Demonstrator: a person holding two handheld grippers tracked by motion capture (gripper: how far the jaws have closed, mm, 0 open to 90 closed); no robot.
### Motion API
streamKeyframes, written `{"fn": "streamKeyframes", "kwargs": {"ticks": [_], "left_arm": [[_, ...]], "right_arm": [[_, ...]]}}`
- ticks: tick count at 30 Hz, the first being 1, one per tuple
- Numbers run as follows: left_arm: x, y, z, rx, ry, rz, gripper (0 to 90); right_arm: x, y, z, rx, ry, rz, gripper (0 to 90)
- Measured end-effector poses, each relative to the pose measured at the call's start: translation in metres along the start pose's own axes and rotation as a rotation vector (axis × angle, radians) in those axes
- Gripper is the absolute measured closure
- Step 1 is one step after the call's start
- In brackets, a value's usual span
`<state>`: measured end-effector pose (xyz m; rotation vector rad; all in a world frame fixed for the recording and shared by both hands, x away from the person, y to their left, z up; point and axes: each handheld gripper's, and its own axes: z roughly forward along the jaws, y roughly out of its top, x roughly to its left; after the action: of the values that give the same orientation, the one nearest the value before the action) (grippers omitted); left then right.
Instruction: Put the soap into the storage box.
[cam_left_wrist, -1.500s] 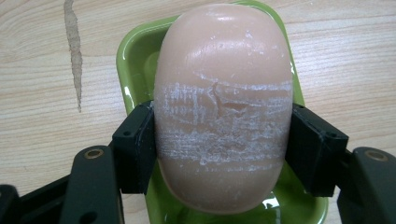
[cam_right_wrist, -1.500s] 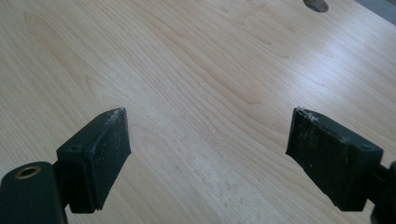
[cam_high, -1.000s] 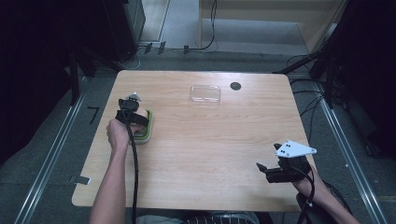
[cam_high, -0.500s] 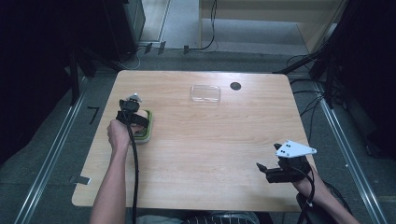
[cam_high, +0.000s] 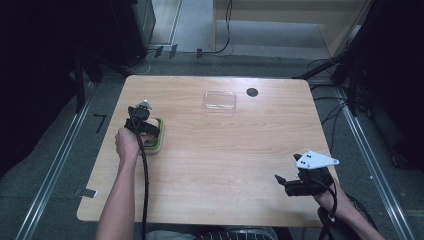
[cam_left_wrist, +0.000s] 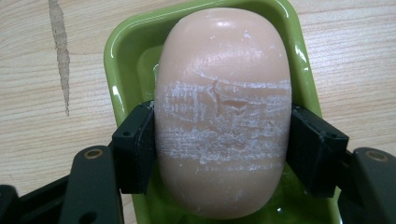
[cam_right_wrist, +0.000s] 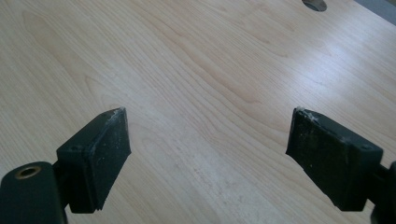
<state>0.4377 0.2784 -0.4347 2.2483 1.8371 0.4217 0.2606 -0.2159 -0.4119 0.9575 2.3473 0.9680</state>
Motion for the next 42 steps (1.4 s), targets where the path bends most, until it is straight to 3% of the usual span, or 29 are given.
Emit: {"fn": "streamKeyframes", "kwargs": {"ticks": [19, 21, 22, 23, 32, 42], "left_arm": [[0.0, 0.002, -0.001, -0.01, 0.022, -0.004, 31.8], [-0.001, 0.003, -0.004, -0.02, 0.033, -0.001, 28.6], [-0.002, 0.004, -0.006, -0.018, 0.051, 0.005, 21.3], [-0.003, 0.004, -0.007, -0.017, 0.071, 0.011, 21.3], [-0.002, 0.002, -0.015, 0.001, 0.071, 0.006, 13.9], [-0.008, -0.001, -0.031, 0.077, 0.071, 0.071, 4.5]], "right_arm": [[-0.002, 0.0, 0.002, 0.0, 0.003, 0.003, 13.4], [-0.002, 0.0, 0.002, 0.0, 0.001, 0.007, 13.4], [-0.002, 0.0, 0.002, 0.0, 0.004, 0.004, 13.4], [-0.002, 0.0, 0.002, 0.0, 0.004, 0.004, 13.4], [-0.002, 0.0, 0.002, 0.0, 0.004, 0.005, 13.4], [-0.003, -0.003, -0.001, 0.002, -0.002, 0.009, 13.4]]}}
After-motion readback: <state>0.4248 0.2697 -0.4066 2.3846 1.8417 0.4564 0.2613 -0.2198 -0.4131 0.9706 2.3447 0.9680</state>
